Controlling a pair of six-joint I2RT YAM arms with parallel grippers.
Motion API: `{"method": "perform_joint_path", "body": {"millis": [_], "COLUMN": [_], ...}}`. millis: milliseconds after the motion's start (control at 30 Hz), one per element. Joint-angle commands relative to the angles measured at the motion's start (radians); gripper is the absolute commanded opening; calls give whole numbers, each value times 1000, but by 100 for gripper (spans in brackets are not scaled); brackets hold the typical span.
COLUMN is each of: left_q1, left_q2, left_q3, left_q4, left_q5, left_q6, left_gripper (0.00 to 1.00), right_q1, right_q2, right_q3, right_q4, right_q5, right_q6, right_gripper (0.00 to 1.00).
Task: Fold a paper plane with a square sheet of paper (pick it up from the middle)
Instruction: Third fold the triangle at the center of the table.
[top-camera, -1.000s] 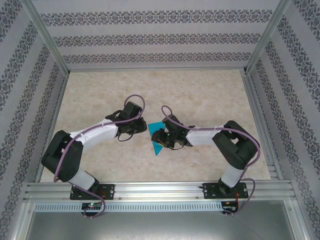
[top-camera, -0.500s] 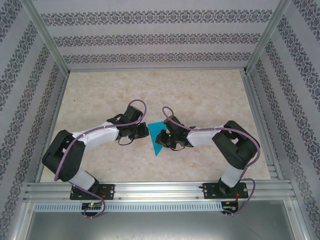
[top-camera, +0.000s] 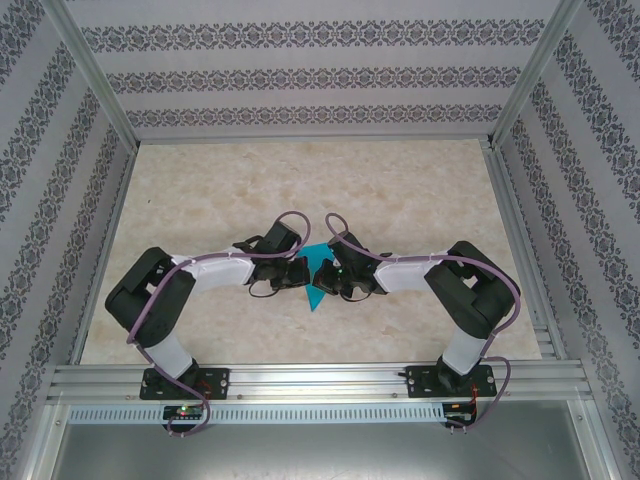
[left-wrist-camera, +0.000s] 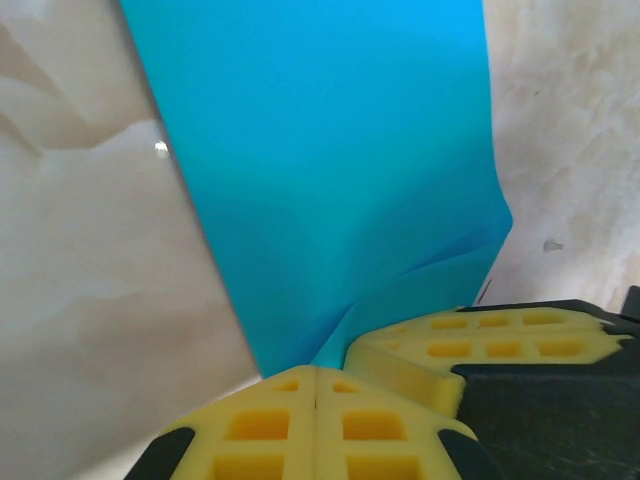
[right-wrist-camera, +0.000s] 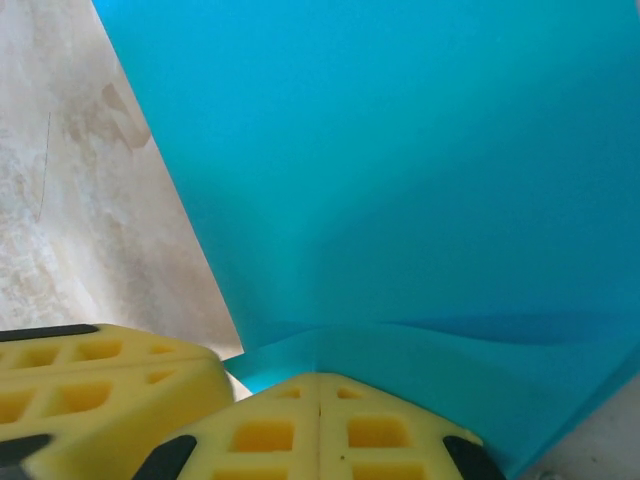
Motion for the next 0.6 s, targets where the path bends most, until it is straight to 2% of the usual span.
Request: {"method": "perform_joint_path", "body": {"millis": [0,300,567], "left_q1": [-18,-22,-28], "left_q2": [24,56,75], "left_q3": [23,29,21], "left_q4": [43,8,-17], "left_q5": [16,-46,-79], "left_q6": [-15,-17,-20], "left_gripper": [0,0,0], "right_q1": [-11,-14,-20], "right_q2": [15,-4,-118], "right_q3": [-33,-39,-68], "right_q4": [-51,-37,39], "right_q5": [20,9,-47], "right_q6": [1,-13,-86], "right_gripper": [3,3,4]}}
